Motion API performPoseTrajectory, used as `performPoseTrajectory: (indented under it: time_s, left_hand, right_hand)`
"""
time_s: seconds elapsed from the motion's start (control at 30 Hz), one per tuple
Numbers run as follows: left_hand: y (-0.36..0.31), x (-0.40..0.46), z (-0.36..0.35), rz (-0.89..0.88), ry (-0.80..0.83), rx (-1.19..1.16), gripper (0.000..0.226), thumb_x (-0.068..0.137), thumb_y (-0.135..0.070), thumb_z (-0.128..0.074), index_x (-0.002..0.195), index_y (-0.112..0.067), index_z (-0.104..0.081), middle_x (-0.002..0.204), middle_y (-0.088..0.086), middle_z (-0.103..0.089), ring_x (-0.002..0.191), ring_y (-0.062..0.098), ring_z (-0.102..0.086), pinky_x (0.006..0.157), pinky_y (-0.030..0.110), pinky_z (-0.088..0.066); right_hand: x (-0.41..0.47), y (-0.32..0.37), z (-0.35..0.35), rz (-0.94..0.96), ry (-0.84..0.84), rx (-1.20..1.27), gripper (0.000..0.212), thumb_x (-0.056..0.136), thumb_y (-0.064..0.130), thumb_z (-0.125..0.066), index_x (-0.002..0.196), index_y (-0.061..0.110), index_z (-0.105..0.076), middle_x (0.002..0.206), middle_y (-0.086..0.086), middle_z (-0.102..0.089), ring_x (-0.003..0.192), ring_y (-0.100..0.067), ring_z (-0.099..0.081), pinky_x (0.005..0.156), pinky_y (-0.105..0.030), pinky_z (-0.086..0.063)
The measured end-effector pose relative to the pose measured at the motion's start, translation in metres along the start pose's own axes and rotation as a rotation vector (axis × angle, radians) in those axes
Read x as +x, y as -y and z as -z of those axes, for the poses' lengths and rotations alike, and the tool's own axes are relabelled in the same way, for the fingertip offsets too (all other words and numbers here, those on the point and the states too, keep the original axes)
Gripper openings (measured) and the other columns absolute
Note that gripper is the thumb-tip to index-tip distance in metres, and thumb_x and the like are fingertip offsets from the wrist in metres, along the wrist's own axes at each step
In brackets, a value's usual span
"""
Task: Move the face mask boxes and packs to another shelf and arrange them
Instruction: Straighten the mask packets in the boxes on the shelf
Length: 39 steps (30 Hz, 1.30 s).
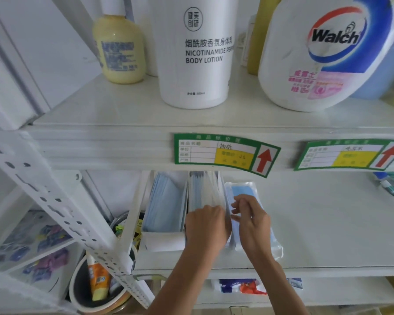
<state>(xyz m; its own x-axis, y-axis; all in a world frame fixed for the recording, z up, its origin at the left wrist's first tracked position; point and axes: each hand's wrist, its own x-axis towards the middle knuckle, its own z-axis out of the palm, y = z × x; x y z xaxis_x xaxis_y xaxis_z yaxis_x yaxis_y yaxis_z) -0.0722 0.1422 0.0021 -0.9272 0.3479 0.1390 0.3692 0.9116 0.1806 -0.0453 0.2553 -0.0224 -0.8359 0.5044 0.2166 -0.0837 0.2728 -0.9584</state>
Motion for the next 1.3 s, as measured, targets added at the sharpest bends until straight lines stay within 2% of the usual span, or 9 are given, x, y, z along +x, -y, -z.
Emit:
performPoseTrajectory:
  time_s: [0.13,0.27,0.43,0.53,0.67,0.8,1.03,1.2,1.3]
  left_hand:
    - [-0.004,-0.002,-0.002,-0.074,0.059,0.062,0.030,0.094,-0.024,-0.061,0.069,-0.022,-0.045,0.059,-0.005,-0.043,0.063,0.020,-0.057,0.063,0.029,-0.036]
    - [0.003,0.001,-0.005,-0.115,-0.018,0.065,0.022,0.102,-0.031,-0.056,0.085,-0.019,-0.065,0.073,-0.001,-0.068,0.069,0.017,-0.066,0.066,0.029,-0.040]
    - [0.019,-0.005,-0.013,-0.208,0.008,-0.058,0.043,0.103,-0.052,-0.038,0.104,-0.022,-0.068,0.090,-0.005,-0.072,0.074,0.012,-0.064,0.074,0.028,-0.052]
    - [0.027,-0.015,-0.006,-0.179,-0.062,-0.242,0.047,0.094,-0.063,-0.040,0.104,-0.026,-0.068,0.089,-0.008,-0.072,0.075,0.014,-0.066,0.071,0.032,-0.058]
    - [0.045,-0.025,-0.004,-0.126,-0.234,-0.382,0.021,0.094,-0.037,-0.051,0.105,-0.024,-0.063,0.096,-0.009,-0.063,0.085,0.011,-0.059,0.069,0.026,-0.053]
    - [0.058,-0.029,-0.006,-0.088,-0.204,-0.382,0.007,0.095,-0.019,-0.057,0.099,-0.020,-0.063,0.096,-0.006,-0.060,0.088,0.011,-0.054,0.078,0.028,-0.052]
    - [0.069,-0.030,-0.010,-0.134,-0.140,-0.408,0.008,0.094,-0.012,-0.061,0.100,-0.013,-0.067,0.104,-0.003,-0.056,0.095,0.012,-0.051,0.077,0.024,-0.049]
    - [0.071,-0.030,-0.009,-0.129,-0.145,-0.452,0.005,0.094,-0.011,-0.064,0.097,-0.014,-0.067,0.101,-0.004,-0.058,0.093,0.011,-0.053,0.077,0.028,-0.054]
    - [0.073,-0.028,-0.009,-0.111,-0.154,-0.475,0.005,0.092,-0.010,-0.068,0.096,-0.013,-0.069,0.098,-0.004,-0.059,0.091,0.011,-0.054,0.076,0.027,-0.054]
  right_hand:
    - [0.012,0.017,-0.002,0.149,0.084,-0.186,0.020,0.099,0.015,-0.059,0.104,0.031,-0.071,0.107,0.013,-0.069,0.098,-0.006,-0.066,0.081,-0.020,-0.052]
    - [0.041,0.027,-0.025,-0.008,0.303,-0.349,0.031,0.090,0.035,-0.068,0.121,0.034,-0.064,0.116,0.007,-0.058,0.102,-0.015,-0.062,0.089,-0.034,-0.052]
    - [0.063,0.014,-0.030,0.060,0.430,-0.662,0.028,0.091,0.015,-0.064,0.113,0.030,-0.074,0.108,0.006,-0.047,0.104,-0.018,-0.058,0.082,-0.025,-0.044]
    - [0.061,0.002,-0.027,0.104,0.409,-0.712,0.029,0.092,0.011,-0.060,0.114,0.024,-0.074,0.106,0.008,-0.047,0.104,-0.020,-0.058,0.078,-0.027,-0.046]
    - [0.049,0.001,-0.033,0.173,0.319,-0.640,0.025,0.095,0.040,-0.062,0.114,0.027,-0.072,0.108,0.008,-0.046,0.108,-0.016,-0.050,0.088,-0.032,-0.047]
    - [0.032,0.002,-0.043,0.219,0.393,-0.746,0.042,0.087,0.057,-0.064,0.125,0.039,-0.063,0.110,0.012,-0.036,0.103,-0.011,-0.038,0.090,-0.029,-0.038]
    - [0.027,-0.003,-0.022,0.273,0.359,-0.753,0.035,0.092,0.026,-0.072,0.126,0.033,-0.069,0.112,0.005,-0.040,0.105,-0.021,-0.046,0.095,-0.039,-0.047]
    - [0.028,0.000,-0.018,0.478,0.404,-0.875,0.059,0.080,-0.003,-0.070,0.127,0.032,-0.070,0.122,-0.006,-0.053,0.102,-0.029,-0.049,0.086,-0.041,-0.046]
    - [0.029,0.002,-0.024,0.594,0.507,-0.948,0.068,0.070,-0.009,-0.067,0.121,0.035,-0.073,0.134,-0.001,-0.058,0.110,-0.031,-0.051,0.083,-0.042,-0.042]
